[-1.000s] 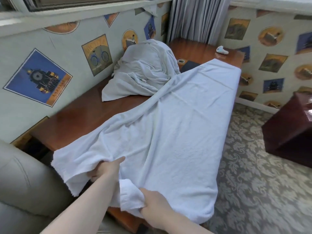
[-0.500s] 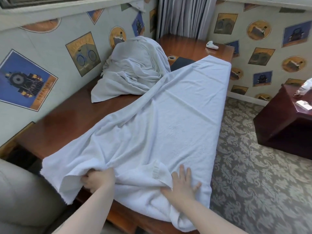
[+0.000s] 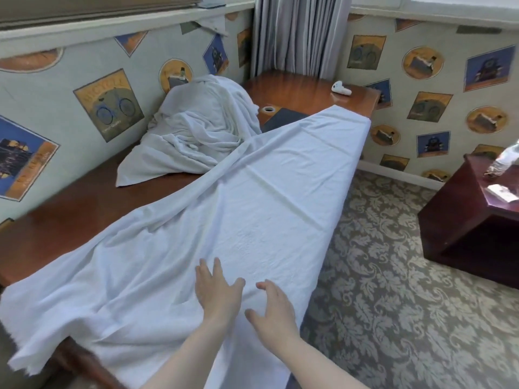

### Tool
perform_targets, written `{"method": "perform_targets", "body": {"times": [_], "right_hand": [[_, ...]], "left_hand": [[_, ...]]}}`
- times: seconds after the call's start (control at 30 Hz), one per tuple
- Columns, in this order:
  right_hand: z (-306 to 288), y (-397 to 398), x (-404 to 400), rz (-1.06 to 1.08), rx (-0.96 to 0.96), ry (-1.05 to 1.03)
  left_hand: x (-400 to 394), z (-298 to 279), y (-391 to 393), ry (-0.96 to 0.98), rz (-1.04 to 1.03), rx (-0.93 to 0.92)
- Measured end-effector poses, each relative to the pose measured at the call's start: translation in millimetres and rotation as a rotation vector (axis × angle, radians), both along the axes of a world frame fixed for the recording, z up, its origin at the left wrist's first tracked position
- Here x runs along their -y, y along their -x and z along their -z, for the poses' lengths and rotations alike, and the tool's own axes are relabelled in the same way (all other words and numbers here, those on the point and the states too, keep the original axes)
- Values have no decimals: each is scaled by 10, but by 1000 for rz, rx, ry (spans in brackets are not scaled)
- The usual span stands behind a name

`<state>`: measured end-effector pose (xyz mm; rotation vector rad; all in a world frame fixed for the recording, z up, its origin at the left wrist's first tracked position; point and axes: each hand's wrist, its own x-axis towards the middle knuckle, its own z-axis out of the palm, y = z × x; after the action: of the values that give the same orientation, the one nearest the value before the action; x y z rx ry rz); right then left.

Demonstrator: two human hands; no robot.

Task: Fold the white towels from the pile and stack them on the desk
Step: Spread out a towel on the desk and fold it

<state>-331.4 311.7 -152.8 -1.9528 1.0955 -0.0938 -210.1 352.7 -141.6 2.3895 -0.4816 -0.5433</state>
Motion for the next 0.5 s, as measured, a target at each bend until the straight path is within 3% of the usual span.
{"method": "perform_targets", "body": {"times": [0.2, 0.33, 0.5], "right_hand": [[-124, 868, 1447, 60, -58, -11], [-254, 1234, 2349, 77, -31, 54], [-238, 1271, 3018, 86, 41, 2]], "left_hand": [[1258, -31, 888, 76, 37, -143], [2083, -131, 1240, 151, 46, -163], [2663, -197, 1366, 108, 33, -112]]}}
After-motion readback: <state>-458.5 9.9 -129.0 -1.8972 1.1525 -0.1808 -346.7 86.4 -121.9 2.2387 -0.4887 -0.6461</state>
